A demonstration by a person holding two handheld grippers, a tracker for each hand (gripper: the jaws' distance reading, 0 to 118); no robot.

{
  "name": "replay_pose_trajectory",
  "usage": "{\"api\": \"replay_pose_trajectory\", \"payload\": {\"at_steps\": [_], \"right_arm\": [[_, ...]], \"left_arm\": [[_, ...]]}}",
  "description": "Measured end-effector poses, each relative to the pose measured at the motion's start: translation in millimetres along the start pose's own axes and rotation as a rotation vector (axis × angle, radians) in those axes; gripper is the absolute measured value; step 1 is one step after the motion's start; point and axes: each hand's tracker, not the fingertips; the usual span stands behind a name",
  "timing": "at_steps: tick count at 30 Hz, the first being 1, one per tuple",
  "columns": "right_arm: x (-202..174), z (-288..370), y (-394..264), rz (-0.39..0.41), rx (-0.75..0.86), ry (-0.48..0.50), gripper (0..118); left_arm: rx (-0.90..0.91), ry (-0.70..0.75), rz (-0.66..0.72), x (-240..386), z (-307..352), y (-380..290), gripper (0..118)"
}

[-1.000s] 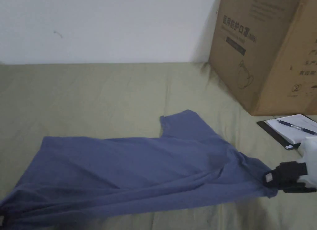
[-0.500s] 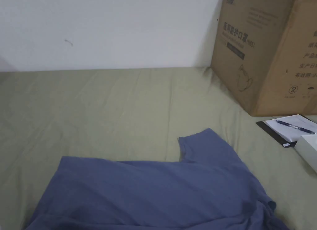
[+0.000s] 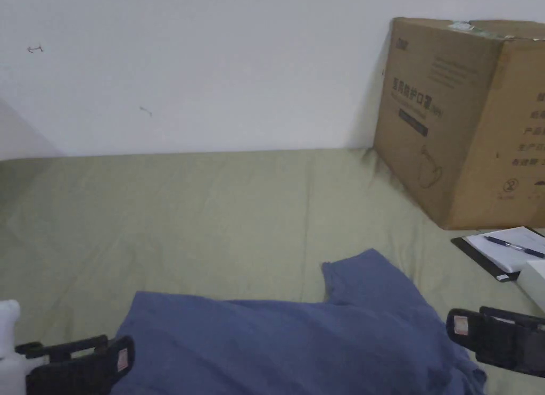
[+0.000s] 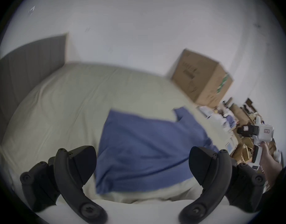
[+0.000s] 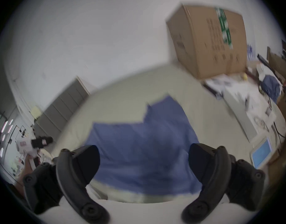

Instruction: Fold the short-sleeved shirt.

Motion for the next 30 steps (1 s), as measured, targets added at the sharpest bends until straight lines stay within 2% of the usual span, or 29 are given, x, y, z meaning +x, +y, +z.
{"api": "replay_pose_trajectory", "payload": {"at_steps": [2,3,4,5,6,7,8,9,11,13,16,18,20,23,24,25,26,27,28,30], "right_arm": [[-25.7,10.2,-7.3,0.064,0.194,0.055,97],[-39.0,14.3,-11.5,0.098,0.253,0.066,89],[-50.3,16.6,-16.1,0.13,0.3,0.059,69],[-59.4,17.5,-22.9,0.168,0.36,0.036,41],[-70.1,18.4,-29.2,0.194,0.409,0.002,30],[-78.5,16.7,-33.8,0.21,0.425,-0.06,30],[-85.7,12.7,-37.9,0.221,0.426,-0.126,0],[-86.3,6.8,-38.8,0.215,0.43,-0.154,0],[-82.1,-1.0,-40.1,0.176,0.399,-0.053,0],[-74.4,-9.0,-39.4,0.158,0.356,-0.072,0],[-67.8,-18.6,-33.7,0.194,0.289,-0.108,0],[-66.2,-21.2,-28.0,0.202,0.234,-0.129,0],[-62.2,-27.1,-22.0,0.192,0.186,-0.094,0],[-54.8,-38.2,-19.3,0.167,0.163,-0.059,0],[-53.1,-45.0,-19.8,0.173,0.155,-0.068,0],[-52.6,-50.3,-23.7,0.19,0.151,-0.084,0],[-50.4,-57.2,-25.7,0.216,0.15,-0.1,0],[-47.6,-64.8,-27.4,0.239,0.141,-0.109,0],[-45.8,-70.8,-28.3,0.251,0.125,-0.117,0],[-43.3,-83.2,-33.6,0.26,0.094,-0.125,0]], "left_arm": [[0.148,0.002,-0.075,25.7,10.2,-7.3,109],[0.191,0.003,-0.114,35.9,12.6,-13.4,93],[0.23,0.015,-0.148,44.1,14.8,-19.6,64],[0.272,0.036,-0.193,49.3,14.6,-28.4,39],[0.288,0.076,-0.238,53.5,11.1,-35.5,24],[0.29,0.133,-0.263,59.9,8.2,-40.6,24],[0.289,0.182,-0.274,64.5,4.0,-46.2,0],[0.3,0.178,-0.264,64.2,2.0,-49.8,0],[0.29,0.073,-0.203,61.3,-3.2,-51.7,0],[0.296,0.108,-0.187,58.1,-9.4,-46.2,0],[0.229,0.085,-0.115,31.3,-28.4,-6.6,0],[0.036,-0.047,-0.01,4.7,-59.1,33.4,0],[-0.182,-0.023,0.087,-24.2,-108.4,61.6,0],[-0.351,0.031,0.129,-67.7,-186.3,84.6,1],[-0.392,0.061,0.128,-81.8,-213.7,86.9,11],[-0.429,0.095,0.091,-89.0,-233.9,88.0,38],[-0.445,0.124,0.071,-97.2,-254.2,87.8,85],[-0.475,0.154,0.034,-106.2,-275.6,85.7,105],[-0.499,0.173,0.023,-112.8,-289.8,83.6,112],[-0.534,0.176,-0.011,-130.2,-316.2,75.7,113]]}}
